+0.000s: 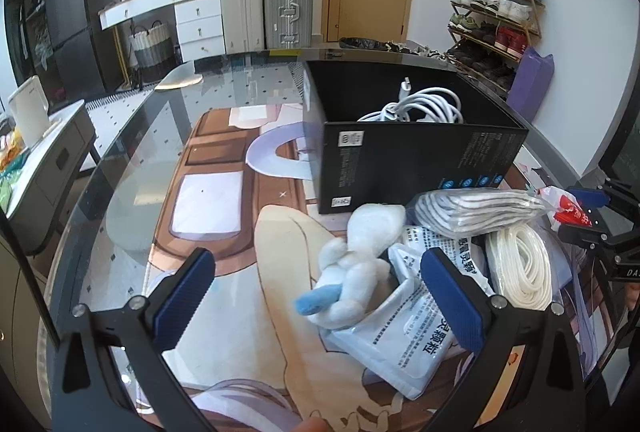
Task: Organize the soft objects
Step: 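Grasp the red-and-white balloon bag with the right gripper while the left gripper grasps the white plush toy, then lift the white plush toy with the left gripper while the right gripper holds the balloon bag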
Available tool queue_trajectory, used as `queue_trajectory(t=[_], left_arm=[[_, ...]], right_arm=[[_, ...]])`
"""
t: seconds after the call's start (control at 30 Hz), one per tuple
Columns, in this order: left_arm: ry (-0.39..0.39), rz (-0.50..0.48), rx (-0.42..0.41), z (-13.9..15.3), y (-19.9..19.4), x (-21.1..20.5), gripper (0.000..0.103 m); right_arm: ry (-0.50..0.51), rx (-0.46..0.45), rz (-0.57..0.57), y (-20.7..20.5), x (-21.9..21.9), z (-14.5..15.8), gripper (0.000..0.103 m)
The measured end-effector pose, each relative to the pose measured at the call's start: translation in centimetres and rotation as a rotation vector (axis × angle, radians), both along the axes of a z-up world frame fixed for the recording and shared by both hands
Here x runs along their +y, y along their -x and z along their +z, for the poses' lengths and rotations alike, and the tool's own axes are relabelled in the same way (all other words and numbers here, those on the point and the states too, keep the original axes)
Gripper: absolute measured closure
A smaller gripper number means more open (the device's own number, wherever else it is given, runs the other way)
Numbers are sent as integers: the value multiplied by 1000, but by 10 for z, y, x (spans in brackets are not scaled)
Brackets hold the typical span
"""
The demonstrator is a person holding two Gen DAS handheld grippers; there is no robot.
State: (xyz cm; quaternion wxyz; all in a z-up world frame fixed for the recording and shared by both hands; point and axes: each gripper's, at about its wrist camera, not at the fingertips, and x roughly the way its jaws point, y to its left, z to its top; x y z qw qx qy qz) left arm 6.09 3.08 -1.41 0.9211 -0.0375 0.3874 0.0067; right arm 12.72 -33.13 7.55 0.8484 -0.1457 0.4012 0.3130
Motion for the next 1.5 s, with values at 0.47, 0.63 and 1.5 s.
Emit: queue_trajectory(t=[0.47,0.63,1.5], left_arm=[[87,-32,63,-12,-6,1,11],[122,-53,56,-9,-4,-1,25],[180,-82,63,-9,-3,0,64]], right_arm=[[-1,2,15,3,3,0,40],[0,0,20,3,4,0,40],[4,-1,26,4,6,1,40]])
